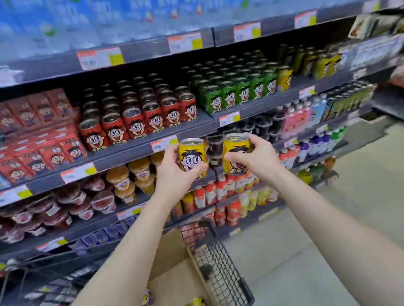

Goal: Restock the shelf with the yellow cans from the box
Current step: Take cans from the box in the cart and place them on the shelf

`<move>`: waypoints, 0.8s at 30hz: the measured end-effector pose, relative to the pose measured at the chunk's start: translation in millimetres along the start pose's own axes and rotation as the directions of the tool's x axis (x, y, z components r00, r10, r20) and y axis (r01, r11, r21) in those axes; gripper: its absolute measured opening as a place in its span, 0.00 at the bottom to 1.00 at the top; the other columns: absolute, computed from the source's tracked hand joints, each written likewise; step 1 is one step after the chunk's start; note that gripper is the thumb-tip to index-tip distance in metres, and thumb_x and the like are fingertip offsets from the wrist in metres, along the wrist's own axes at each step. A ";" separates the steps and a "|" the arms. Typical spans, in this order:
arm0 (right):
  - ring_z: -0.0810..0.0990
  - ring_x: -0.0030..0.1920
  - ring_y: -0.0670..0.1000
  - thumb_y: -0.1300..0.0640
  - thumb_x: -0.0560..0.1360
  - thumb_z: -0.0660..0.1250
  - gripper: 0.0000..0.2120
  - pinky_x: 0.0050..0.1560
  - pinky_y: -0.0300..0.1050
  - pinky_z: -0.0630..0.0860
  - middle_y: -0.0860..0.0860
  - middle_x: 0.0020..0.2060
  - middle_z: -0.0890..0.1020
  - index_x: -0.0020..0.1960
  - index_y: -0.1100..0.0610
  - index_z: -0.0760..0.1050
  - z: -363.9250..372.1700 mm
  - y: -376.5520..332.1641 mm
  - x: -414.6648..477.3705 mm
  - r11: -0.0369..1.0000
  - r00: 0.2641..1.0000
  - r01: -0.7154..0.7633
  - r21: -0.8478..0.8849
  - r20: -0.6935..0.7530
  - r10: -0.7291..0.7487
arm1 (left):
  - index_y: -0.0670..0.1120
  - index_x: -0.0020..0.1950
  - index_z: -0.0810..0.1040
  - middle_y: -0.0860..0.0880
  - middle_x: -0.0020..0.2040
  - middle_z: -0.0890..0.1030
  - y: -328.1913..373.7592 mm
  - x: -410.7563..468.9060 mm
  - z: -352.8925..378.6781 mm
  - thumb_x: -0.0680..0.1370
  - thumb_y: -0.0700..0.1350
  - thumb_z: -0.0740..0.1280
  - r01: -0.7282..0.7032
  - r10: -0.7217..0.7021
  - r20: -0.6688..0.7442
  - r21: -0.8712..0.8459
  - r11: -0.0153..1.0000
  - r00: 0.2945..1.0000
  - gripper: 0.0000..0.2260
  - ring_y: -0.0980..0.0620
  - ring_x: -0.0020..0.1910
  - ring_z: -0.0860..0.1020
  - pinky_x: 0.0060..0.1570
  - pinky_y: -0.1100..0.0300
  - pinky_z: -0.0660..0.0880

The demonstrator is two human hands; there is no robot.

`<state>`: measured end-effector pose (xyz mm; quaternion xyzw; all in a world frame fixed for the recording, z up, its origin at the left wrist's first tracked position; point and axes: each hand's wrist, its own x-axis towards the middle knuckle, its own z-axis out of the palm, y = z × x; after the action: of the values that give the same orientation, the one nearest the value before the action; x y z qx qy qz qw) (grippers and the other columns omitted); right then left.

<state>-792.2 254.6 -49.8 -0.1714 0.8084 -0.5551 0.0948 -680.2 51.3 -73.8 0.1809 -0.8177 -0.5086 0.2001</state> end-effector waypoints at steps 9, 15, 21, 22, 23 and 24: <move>0.82 0.53 0.46 0.44 0.62 0.82 0.36 0.59 0.49 0.79 0.40 0.54 0.82 0.68 0.47 0.74 -200.9 17.0 27.1 0.993 0.992 0.116 0.007 -0.057 -0.116 | 0.56 0.69 0.69 0.60 0.58 0.78 134.9 1.9 151.1 0.71 0.53 0.81 -0.092 0.093 -0.045 0.032 0.995 0.995 0.31 0.70 0.52 0.77 0.47 0.74 0.72; 0.82 0.50 0.44 0.49 0.67 0.81 0.29 0.52 0.44 0.79 0.42 0.50 0.82 0.65 0.46 0.73 -297.7 25.6 43.7 0.991 0.990 0.132 -0.002 -0.051 -0.132 | 0.51 0.73 0.67 0.57 0.60 0.75 194.2 5.4 236.0 0.72 0.51 0.81 -0.148 0.149 0.000 0.073 0.986 0.989 0.35 0.63 0.54 0.78 0.55 0.72 0.74; 0.84 0.49 0.44 0.48 0.68 0.80 0.23 0.45 0.41 0.80 0.43 0.49 0.85 0.60 0.48 0.77 -356.8 44.9 76.4 0.990 0.985 0.141 0.030 -0.106 -0.137 | 0.53 0.74 0.66 0.63 0.55 0.72 226.6 42.1 306.7 0.73 0.50 0.80 -0.136 0.136 -0.013 0.020 0.990 0.991 0.34 0.67 0.53 0.76 0.51 0.71 0.70; 0.84 0.48 0.44 0.48 0.68 0.79 0.22 0.47 0.42 0.81 0.43 0.48 0.85 0.59 0.47 0.78 -363.3 50.1 83.7 0.990 0.984 0.142 0.026 -0.109 -0.138 | 0.56 0.71 0.65 0.64 0.54 0.74 228.8 50.6 317.3 0.73 0.50 0.80 -0.141 0.141 -0.010 0.016 0.990 0.990 0.32 0.72 0.49 0.76 0.47 0.75 0.69; 0.84 0.47 0.43 0.49 0.68 0.79 0.21 0.47 0.44 0.82 0.43 0.48 0.85 0.59 0.47 0.78 -369.2 53.4 91.0 0.990 0.985 0.140 0.025 -0.106 -0.137 | 0.57 0.68 0.65 0.66 0.53 0.74 230.9 59.4 326.9 0.73 0.49 0.80 -0.146 0.147 -0.007 0.019 0.989 0.989 0.31 0.75 0.46 0.75 0.45 0.76 0.70; 0.84 0.47 0.43 0.49 0.68 0.79 0.21 0.47 0.43 0.81 0.43 0.48 0.85 0.59 0.48 0.78 -374.9 57.5 100.8 0.990 0.985 0.142 0.021 -0.100 -0.139 | 0.57 0.66 0.64 0.68 0.53 0.74 232.4 69.2 336.2 0.73 0.49 0.80 -0.138 0.138 -0.005 0.017 0.990 0.990 0.30 0.76 0.46 0.75 0.45 0.75 0.71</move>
<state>-1024.0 559.0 37.6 -0.1992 0.7901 -0.5795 0.0181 -932.7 368.9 10.9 0.1269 -0.8318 -0.4862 0.2357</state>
